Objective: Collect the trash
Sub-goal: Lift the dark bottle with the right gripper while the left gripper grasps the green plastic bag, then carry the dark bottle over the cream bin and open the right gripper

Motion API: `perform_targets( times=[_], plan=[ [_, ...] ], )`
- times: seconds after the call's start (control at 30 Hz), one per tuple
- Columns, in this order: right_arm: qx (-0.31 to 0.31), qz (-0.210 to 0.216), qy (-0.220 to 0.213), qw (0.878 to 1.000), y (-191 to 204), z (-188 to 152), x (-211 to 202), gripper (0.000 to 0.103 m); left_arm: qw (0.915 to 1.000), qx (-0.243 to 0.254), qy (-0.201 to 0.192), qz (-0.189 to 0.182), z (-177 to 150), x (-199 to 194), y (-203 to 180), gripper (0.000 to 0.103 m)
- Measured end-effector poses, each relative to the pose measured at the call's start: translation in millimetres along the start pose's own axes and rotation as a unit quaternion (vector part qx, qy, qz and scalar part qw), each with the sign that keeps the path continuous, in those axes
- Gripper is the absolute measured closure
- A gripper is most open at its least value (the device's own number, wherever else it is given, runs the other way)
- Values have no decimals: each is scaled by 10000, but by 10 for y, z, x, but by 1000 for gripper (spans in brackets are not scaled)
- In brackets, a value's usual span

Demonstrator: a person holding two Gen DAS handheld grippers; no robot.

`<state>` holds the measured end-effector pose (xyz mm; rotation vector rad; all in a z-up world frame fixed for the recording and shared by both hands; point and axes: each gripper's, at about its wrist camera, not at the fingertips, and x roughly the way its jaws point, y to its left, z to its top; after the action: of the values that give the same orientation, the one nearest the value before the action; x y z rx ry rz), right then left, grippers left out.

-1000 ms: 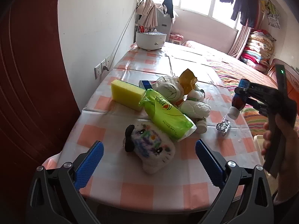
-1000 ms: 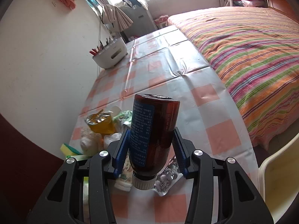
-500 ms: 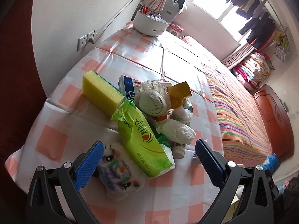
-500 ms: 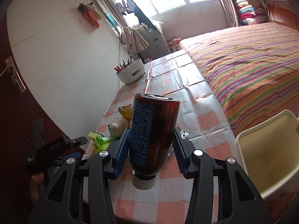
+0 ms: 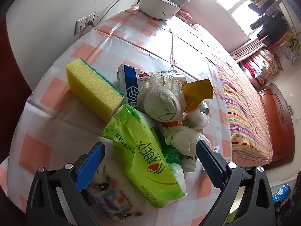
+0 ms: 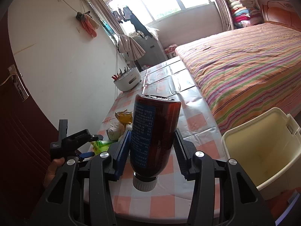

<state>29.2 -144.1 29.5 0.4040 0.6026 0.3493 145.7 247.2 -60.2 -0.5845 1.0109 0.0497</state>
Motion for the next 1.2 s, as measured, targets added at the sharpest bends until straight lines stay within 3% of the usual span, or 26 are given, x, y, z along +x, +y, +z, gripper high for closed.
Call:
perform_targets(
  times=[0.17,0.2,0.27,0.37,0.67,0.87,1.2],
  plan=[
    [50,3,-19,10000,-44,7,-17,59,9994,67,329,66,9,188,24,58],
    [75,1,-31,10000,-60,9,-23,59,9992,51,384,67,3,220,44,60],
    [83,-7,-33,10000,-81,12,-28,59,9993,-8,368,82,-5,241,88,75],
    [117,-10,-58,9999,-92,4,-61,59,9996,-57,280,14,-11,223,131,83],
    [178,-61,-184,9997,-152,5,-155,59,9980,422,-454,160,-165,-227,-18,87],
    [266,-238,-323,9988,-273,37,-234,59,9910,833,-1012,257,-319,-614,-182,87],
    [603,-1086,-659,9901,-913,31,-412,59,9834,1343,-1216,-107,-553,-858,-611,87]
  ],
)
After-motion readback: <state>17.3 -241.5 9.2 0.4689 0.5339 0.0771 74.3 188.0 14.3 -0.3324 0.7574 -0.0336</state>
